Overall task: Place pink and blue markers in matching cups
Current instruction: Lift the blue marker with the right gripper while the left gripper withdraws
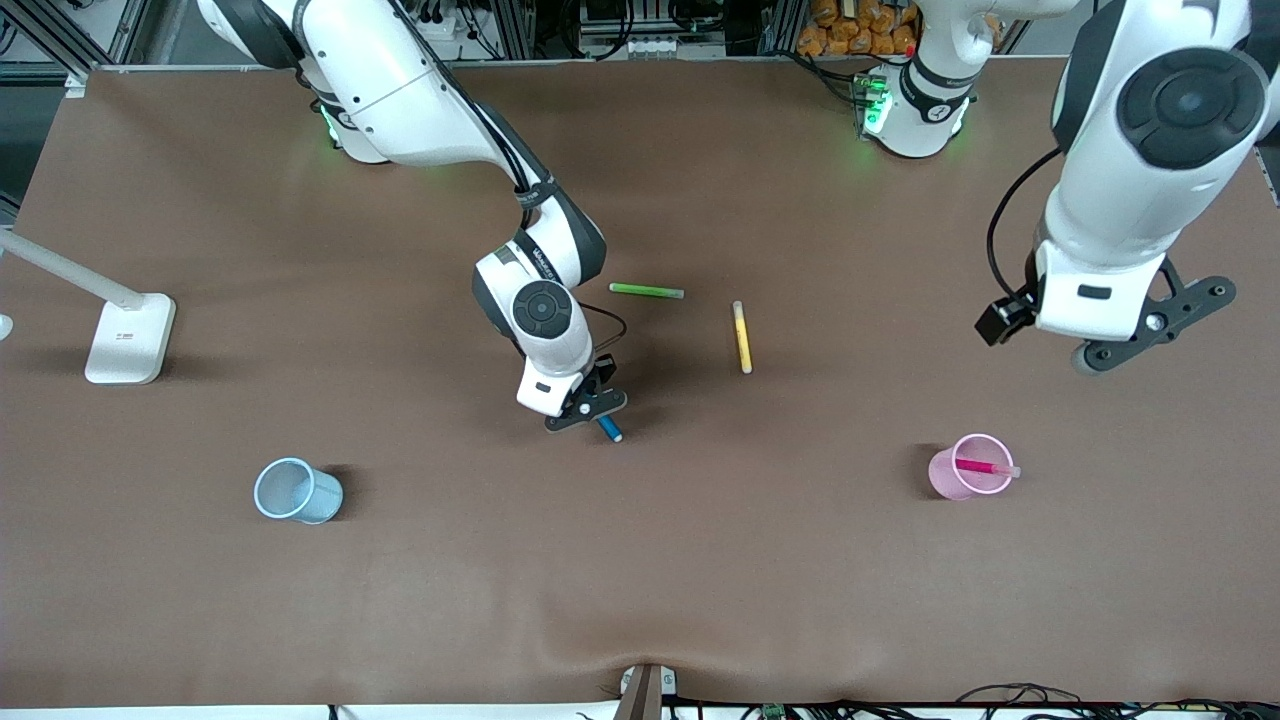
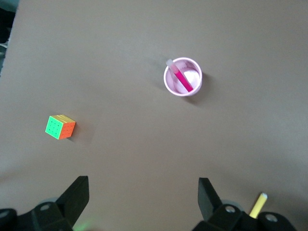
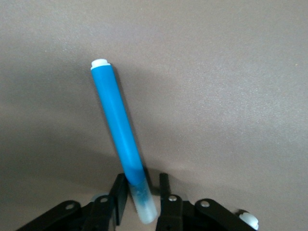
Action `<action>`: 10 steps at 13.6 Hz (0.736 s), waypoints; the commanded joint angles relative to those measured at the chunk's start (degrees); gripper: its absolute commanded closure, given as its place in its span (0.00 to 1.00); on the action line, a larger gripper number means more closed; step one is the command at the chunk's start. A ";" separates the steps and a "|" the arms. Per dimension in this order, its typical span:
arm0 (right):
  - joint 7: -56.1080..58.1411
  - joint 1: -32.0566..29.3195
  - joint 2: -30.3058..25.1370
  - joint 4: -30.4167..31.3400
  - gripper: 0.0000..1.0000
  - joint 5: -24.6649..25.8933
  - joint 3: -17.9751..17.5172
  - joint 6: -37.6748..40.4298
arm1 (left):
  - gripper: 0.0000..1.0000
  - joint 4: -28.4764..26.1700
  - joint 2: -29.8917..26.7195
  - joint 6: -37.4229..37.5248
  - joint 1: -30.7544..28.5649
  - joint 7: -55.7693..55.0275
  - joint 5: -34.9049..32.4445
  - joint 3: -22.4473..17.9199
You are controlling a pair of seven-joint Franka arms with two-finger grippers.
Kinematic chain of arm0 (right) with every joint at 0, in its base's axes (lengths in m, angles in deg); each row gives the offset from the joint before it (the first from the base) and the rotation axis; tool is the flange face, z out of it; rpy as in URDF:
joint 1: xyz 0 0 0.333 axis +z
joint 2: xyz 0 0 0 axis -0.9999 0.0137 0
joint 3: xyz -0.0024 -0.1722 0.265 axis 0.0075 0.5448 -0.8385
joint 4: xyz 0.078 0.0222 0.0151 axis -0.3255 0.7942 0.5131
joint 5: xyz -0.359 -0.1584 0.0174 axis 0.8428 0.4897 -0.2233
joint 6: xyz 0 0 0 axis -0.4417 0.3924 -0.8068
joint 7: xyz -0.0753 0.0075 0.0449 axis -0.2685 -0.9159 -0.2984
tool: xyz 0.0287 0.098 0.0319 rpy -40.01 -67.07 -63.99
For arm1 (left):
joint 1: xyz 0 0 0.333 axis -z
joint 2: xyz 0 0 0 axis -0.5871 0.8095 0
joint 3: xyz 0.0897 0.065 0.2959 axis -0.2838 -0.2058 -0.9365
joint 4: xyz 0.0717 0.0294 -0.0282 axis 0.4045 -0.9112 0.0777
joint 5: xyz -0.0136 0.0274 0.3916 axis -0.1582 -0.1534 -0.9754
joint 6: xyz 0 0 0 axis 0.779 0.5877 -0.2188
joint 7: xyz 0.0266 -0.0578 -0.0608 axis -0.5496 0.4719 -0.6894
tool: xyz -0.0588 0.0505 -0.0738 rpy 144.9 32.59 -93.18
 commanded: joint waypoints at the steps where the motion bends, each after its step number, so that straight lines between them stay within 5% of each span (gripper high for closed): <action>1: 0.05 0.46 0.27 -0.61 1.00 0.88 0.65 -0.01 | 0.00 -1.29 -2.66 0.98 -1.27 3.66 3.00 0.34; 10: -1.09 -1.12 -1.66 -5.19 1.00 -0.17 0.65 7.72 | 0.00 0.56 -5.73 1.51 -4.17 11.99 8.70 0.08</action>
